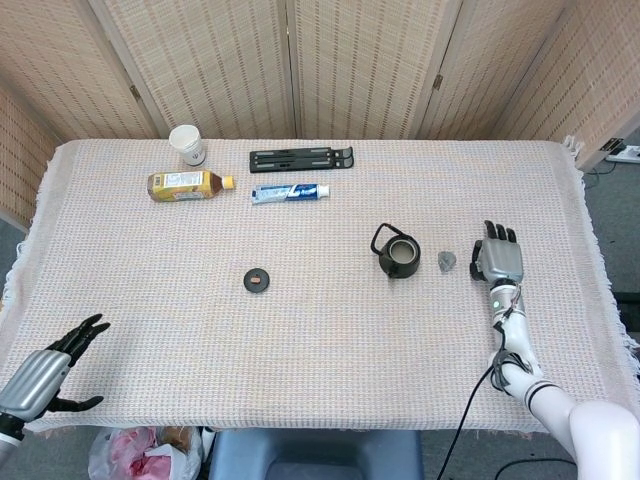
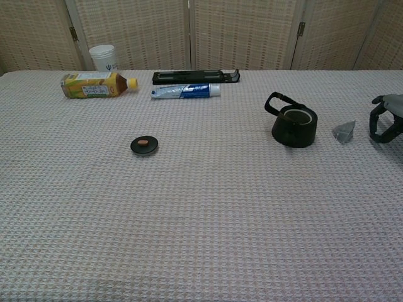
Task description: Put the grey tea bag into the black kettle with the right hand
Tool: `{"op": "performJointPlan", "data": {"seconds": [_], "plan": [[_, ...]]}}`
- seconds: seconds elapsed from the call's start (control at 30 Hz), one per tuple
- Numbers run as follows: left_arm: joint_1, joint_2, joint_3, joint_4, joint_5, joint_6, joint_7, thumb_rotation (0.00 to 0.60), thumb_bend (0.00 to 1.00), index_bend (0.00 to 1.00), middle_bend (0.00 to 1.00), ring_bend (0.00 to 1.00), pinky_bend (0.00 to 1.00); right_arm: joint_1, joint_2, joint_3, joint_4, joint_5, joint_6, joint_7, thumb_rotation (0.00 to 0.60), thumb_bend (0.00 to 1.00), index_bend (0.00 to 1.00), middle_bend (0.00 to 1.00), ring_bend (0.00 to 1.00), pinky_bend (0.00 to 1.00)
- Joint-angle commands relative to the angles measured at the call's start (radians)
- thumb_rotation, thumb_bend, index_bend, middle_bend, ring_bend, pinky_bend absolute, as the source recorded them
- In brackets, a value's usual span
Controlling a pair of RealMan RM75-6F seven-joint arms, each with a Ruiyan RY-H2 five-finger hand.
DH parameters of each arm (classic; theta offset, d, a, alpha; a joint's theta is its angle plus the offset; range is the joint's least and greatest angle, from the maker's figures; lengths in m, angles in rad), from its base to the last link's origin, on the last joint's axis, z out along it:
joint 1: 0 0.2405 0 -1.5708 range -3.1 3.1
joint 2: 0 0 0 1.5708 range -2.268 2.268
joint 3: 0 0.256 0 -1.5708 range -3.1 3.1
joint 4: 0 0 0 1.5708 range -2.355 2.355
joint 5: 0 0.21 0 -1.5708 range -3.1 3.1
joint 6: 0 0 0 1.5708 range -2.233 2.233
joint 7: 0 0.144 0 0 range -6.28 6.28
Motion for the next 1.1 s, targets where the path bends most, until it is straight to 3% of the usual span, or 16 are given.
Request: {"op": "performJointPlan", "data": {"seconds": [0.03,0.37,0.67,0.8,1.1], "plan": [[0.001,-0.001,-0.001,0.001,-0.001,0.002,0.0,0.6,0.1,0.0,0.01,0.14,0.33,0.005,-0.006,0.0,0.012,-0.004,-0.007,0.001,0.6,0.37,0.61,0.06,0.0,0.0],[0.003,-0.003,-0.001,0.01,0.003,0.011,-0.012,0.6,0.1,0.0,0.01,0.14,0.33,0.021,-0.022,0.008,0.04,-0.028,-0.001,0.019,0.6,0.4,0.65,0.08,0.0,0.0],[0.005,-0.003,-0.001,0.011,0.005,0.016,-0.012,0.6,0.1,0.0,0.01,0.14,0.33,0.007,0.017,0.015,-0.033,-0.035,0.043,0.0,0.6,0.41,0.66,0.09,0.0,0.0],[0.006,-0.004,-0.002,0.011,0.003,0.017,-0.007,0.6,0.1,0.0,0.01,0.14,0.33,-0.004,0.058,0.021,-0.119,-0.044,0.087,-0.013,0.6,0.41,0.66,0.1,0.0,0.0],[0.013,-0.008,-0.01,0.002,-0.013,0.021,0.021,0.6,0.1,0.0,0.01,0.14,0.33,-0.041,0.237,0.049,-0.479,-0.056,0.236,-0.093,0.6,0.41,0.66,0.1,0.0,0.0]]}}
